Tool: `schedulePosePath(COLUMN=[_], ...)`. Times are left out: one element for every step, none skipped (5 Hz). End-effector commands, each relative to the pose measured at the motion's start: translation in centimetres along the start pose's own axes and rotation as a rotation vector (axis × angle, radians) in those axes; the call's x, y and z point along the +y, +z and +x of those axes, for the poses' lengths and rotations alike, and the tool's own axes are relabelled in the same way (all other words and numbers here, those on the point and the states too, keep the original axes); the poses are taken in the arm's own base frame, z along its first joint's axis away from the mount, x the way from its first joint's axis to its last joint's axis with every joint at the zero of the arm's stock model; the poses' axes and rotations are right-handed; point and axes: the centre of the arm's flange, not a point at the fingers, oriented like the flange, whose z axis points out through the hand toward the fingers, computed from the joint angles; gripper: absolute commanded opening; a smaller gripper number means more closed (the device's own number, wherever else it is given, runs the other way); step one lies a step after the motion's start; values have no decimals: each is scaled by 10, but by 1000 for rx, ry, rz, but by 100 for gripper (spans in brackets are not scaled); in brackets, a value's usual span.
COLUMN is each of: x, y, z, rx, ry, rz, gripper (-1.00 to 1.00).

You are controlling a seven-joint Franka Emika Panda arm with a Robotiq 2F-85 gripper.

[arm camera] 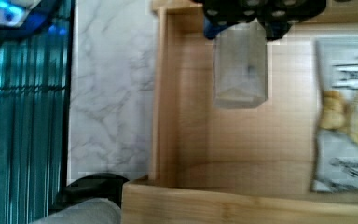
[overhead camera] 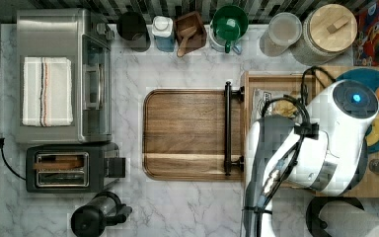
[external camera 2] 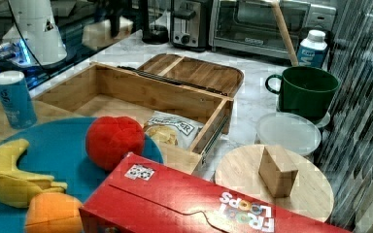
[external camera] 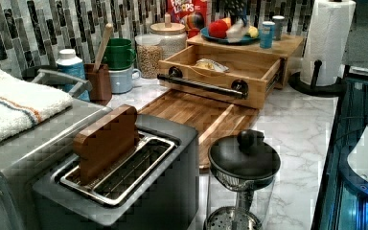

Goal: Pick up the butter.

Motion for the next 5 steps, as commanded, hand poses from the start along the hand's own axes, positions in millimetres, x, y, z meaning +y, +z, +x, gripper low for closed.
schedulePosePath(x=[-8,-6,-4,1,3], y=[-121,-132,-144,-136,-132], z=[-141,-156,-163,-174,-186], rx=[-21,-52,-59,-29,-11], ry=[71,76,57,35,21], rz=[268,274,252,263,255], gripper=[-100,-100,-100,-100,-100])
